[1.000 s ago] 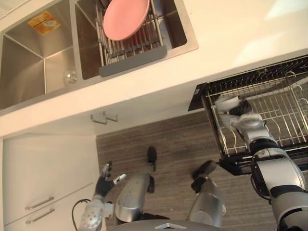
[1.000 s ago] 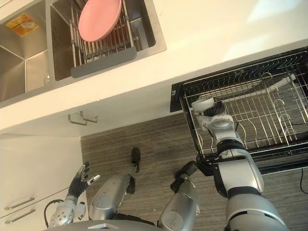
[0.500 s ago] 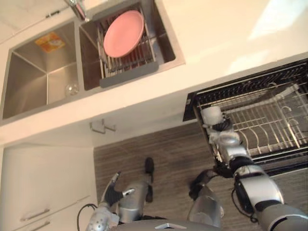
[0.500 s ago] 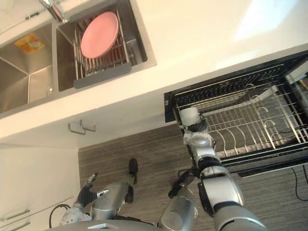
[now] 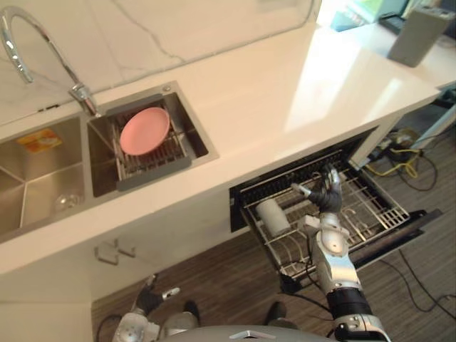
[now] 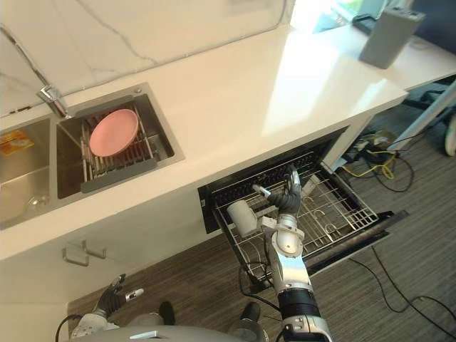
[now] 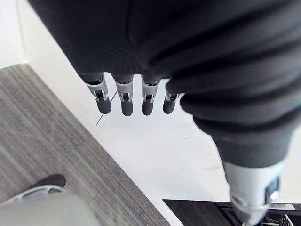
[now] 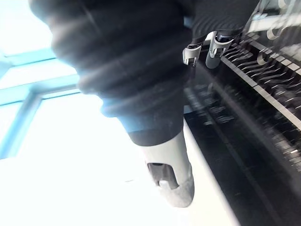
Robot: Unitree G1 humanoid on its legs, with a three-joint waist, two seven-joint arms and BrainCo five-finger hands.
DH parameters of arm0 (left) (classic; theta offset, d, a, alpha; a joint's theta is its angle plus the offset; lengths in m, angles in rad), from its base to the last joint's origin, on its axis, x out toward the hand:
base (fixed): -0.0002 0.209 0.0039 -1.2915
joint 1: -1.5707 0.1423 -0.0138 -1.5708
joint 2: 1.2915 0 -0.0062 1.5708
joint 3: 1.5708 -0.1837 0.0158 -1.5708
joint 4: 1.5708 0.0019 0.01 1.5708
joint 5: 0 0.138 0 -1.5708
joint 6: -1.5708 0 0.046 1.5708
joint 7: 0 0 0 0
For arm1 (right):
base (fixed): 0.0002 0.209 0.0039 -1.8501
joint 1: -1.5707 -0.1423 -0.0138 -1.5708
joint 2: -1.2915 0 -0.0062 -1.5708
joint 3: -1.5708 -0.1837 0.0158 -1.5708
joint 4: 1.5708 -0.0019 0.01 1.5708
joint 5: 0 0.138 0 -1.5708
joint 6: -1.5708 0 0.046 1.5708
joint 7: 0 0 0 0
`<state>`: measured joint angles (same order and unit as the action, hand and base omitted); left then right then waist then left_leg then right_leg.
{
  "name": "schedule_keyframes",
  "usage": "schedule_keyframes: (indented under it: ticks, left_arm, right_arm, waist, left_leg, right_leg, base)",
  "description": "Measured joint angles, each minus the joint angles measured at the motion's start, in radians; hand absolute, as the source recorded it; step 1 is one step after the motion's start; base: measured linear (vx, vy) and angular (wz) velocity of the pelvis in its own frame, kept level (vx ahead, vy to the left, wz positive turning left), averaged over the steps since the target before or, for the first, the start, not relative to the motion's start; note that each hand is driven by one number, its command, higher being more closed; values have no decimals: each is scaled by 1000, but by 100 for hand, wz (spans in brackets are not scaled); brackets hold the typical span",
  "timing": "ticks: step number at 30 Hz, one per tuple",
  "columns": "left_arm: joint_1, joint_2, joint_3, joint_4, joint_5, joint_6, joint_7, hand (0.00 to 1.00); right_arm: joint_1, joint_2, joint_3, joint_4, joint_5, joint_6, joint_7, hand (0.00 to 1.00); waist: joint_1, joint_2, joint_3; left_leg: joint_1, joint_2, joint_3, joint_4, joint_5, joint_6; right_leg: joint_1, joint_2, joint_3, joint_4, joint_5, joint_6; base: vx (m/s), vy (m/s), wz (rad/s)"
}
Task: Walk over to the sink, pick up the cup, carry it to the dishwasher, place the cup inside the dishwasher, then close the dishwasher door
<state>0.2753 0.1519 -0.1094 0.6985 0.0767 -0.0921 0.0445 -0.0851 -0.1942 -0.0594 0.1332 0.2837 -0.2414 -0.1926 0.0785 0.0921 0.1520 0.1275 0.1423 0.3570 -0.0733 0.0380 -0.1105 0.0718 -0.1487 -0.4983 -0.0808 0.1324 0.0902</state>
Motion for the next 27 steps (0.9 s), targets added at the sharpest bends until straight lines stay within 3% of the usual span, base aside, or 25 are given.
schedule_keyframes:
  ticks: [4, 7, 8, 14, 18, 19, 21, 23, 25, 27]
  left_arm:
    - [-5, -56, 106, 113, -118, 45, -11, 0]
    - [-5, -66, 140, 143, -165, 52, 1, 0]
    - [8, -95, 245, 159, -271, 53, 38, 0]
    - [6, -95, 247, 159, -280, 72, 37, 0]
    - [-21, -89, 295, 205, -371, 200, 36, 0]
    - [-32, -84, 321, 229, -418, 253, 35, 0]
    - [-43, -81, 354, 256, -471, 308, 29, 0]
    - [-51, -81, 423, 292, -559, 396, 10, 0]
    - [-52, -85, 492, 335, -657, 450, 14, 0]
    - [-51, -92, 539, 364, -717, 465, 17, 0]
  right_arm:
    - [30, 72, 1, -127, 200, -23, 214, 0]
    - [39, 85, 17, -192, 242, -29, 321, 0]
    - [32, 84, 17, -273, 318, -42, 432, 0]
    - [32, 84, 17, -274, 318, -40, 428, 0]
    - [29, 79, 15, -284, 345, 0, 354, 0]
    - [24, 74, 12, -284, 355, 37, 315, 0]
    - [24, 68, -1, -288, 359, 87, 277, 0]
    - [24, 61, -30, -315, 359, 174, 224, 0]
    - [23, 60, -56, -318, 358, 238, 187, 0]
    - [24, 59, -72, -315, 354, 264, 156, 0]
  waist:
    - [3, -18, -21]
    - [5, -27, -27]
    - [6, -80, -40]
    - [6, -82, -39]
    - [3, -92, -29]
    - [2, -97, -24]
    - [-1, -101, -21]
    - [-2, -105, -15]
    - [-6, -105, -11]
    - [-26, -104, -1]
  left_leg:
    - [27, 13, 29, -1, -17, -2]
    - [29, 15, 33, -1, -21, -5]
    - [29, 20, 37, -9, -20, -2]
    - [29, 20, 37, -8, -19, -2]
    - [16, 20, 25, 2, -20, -1]
    - [10, 20, 17, 2, -18, 1]
    - [-2, 18, -1, 2, -14, 3]
    - [-31, 14, -42, -1, -3, 9]
    - [-60, 12, -53, 6, -8, 17]
    - [-79, 33, 23, 46, -18, 33]
  right_leg:
    - [4, 14, 38, -1, 0, -4]
    - [3, 13, 46, -1, 0, -8]
    - [3, 17, 49, 0, 2, -10]
    - [3, 17, 49, 0, 2, -10]
    - [3, 13, 36, 0, 2, -10]
    - [4, 12, 25, 0, 2, -10]
    - [5, 9, 8, 0, 1, -9]
    - [5, 3, -37, 0, -1, -6]
    - [17, -9, -100, 1, -8, 1]
    - [54, -26, -177, 2, -17, 14]
  base:
    - [-17, 2, -25]
    - [-18, 13, -8]
    - [0, 0, 0]
    - [0, 0, 0]
    - [0, 0, 10]
    - [1, 3, 20]
    - [4, 7, 32]
    - [5, 6, 50]
    - [18, 11, 74]
    - [59, 34, 126]
